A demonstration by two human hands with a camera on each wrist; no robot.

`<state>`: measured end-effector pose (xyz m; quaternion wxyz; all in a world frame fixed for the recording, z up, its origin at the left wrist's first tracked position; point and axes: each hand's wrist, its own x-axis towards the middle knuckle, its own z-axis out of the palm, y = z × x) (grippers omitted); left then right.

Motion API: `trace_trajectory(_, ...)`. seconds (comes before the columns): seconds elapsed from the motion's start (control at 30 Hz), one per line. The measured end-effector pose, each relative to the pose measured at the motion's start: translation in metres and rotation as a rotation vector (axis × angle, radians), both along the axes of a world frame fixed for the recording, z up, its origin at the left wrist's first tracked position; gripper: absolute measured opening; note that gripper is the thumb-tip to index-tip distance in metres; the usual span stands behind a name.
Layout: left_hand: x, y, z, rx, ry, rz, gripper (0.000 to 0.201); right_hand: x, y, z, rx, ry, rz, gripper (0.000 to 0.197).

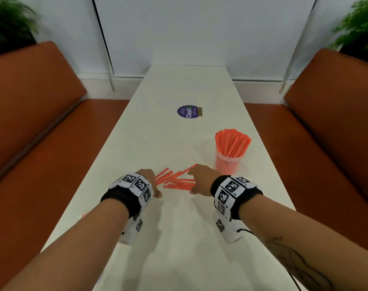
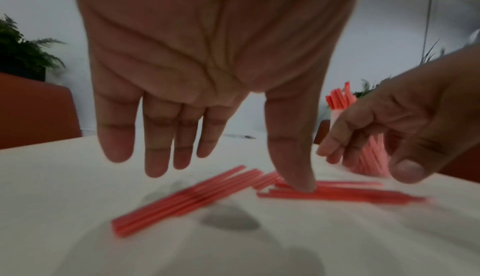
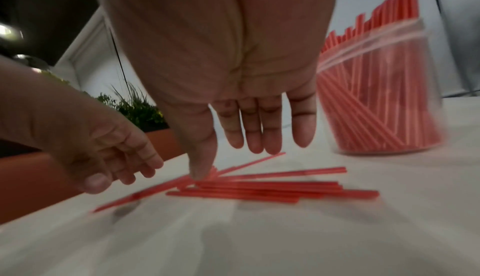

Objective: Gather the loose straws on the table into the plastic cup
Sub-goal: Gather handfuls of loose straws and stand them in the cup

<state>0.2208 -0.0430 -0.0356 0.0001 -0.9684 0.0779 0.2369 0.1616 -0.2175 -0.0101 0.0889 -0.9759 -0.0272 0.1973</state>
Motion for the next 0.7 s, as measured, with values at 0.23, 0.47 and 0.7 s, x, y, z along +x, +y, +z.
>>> trace_trajectory(0.23,0.01,-0.016,-0.017,0.014,-0.097,0.018,0.044,0.022,0.016,-0.022,-0.106,0.017,-0.015,0.053)
trace_trajectory(0.47,0.025,-0.042,-0.029,-0.049,-0.094,0.036,0.053,0.023,0.02,-0.03,-0.137,0.062,0.0,0.028)
trace_trajectory(0.7,0.033,-0.058,-0.027,-0.054,0.019,-0.135,0.023,0.009,0.019,-0.026,-0.233,0.025,0.071,0.027)
